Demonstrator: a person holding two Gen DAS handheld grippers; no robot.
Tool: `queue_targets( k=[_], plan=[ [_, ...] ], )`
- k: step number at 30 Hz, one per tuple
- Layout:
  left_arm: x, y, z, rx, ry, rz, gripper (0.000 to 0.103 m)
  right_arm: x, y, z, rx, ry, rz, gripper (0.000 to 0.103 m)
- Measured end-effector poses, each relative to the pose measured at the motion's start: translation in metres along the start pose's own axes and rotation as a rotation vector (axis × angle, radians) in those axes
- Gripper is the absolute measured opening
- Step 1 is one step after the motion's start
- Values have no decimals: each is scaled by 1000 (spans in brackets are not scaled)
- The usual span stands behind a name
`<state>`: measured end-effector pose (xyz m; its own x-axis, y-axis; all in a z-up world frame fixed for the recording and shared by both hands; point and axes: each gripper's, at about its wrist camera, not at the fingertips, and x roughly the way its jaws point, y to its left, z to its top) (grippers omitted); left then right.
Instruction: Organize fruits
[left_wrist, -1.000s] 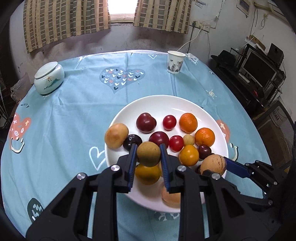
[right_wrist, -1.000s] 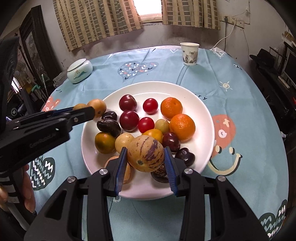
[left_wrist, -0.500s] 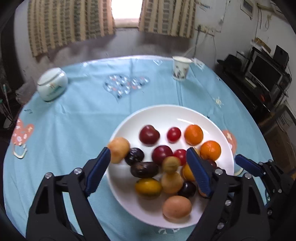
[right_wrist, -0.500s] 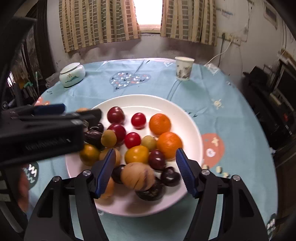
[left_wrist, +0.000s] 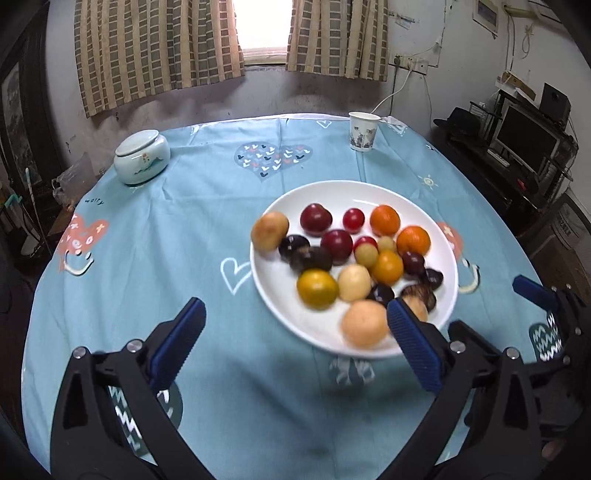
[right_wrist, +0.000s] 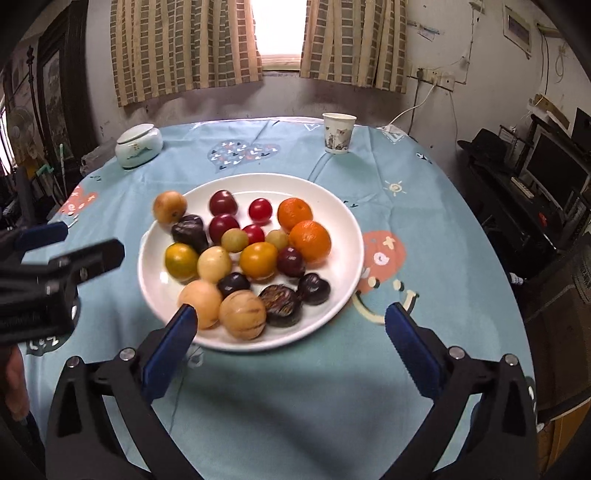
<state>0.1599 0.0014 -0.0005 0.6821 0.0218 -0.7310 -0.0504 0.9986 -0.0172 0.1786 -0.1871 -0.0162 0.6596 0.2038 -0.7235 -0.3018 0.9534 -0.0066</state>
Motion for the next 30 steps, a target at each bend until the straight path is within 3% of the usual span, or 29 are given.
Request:
queue_targets(
  k=[4,10,30],
  plan=[
    [-26,-5,-19,24,-29,36,100,-8,6,-6,2,19,-7,102],
    [-44,-11,-23,59,-47,21,100,-12,3,-10,34,40,-32,102],
    [-43,8,-26,-5,-21,6,100,-17,2,-15,41,57,-57,102]
  ],
)
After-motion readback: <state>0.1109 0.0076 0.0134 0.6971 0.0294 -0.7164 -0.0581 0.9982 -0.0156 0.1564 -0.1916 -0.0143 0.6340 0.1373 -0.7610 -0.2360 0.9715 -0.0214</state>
